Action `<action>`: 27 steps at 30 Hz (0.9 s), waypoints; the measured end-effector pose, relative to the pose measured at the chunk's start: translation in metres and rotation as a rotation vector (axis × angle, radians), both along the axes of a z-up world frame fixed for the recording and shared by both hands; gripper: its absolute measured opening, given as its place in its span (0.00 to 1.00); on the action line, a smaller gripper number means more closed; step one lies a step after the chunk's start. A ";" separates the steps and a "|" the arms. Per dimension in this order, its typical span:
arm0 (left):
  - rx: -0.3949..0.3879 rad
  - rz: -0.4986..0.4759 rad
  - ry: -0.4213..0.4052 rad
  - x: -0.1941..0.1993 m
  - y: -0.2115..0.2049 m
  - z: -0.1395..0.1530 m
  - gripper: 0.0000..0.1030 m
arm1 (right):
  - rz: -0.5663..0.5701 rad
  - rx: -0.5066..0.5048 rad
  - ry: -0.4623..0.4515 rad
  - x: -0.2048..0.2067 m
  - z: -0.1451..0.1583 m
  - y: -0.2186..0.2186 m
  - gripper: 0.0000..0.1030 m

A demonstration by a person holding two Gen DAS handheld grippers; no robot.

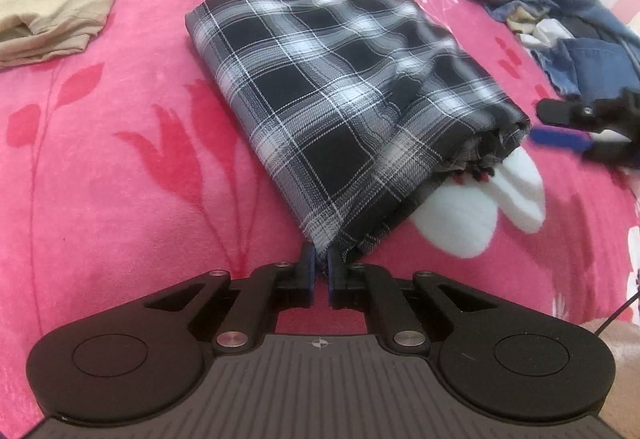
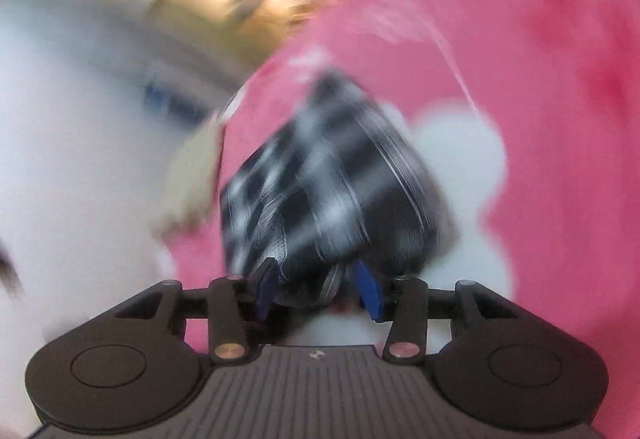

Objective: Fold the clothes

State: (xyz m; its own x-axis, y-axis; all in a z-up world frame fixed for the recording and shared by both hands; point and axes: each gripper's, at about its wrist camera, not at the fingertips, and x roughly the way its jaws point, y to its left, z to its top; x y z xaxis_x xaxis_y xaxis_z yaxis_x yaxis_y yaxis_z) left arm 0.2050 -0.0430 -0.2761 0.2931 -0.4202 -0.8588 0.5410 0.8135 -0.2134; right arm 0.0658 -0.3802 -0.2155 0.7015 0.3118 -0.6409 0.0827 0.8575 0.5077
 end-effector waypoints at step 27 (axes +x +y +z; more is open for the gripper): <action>0.087 -0.075 -0.048 -0.002 -0.011 0.000 0.06 | 0.614 -1.007 -0.222 0.057 -0.041 0.110 0.23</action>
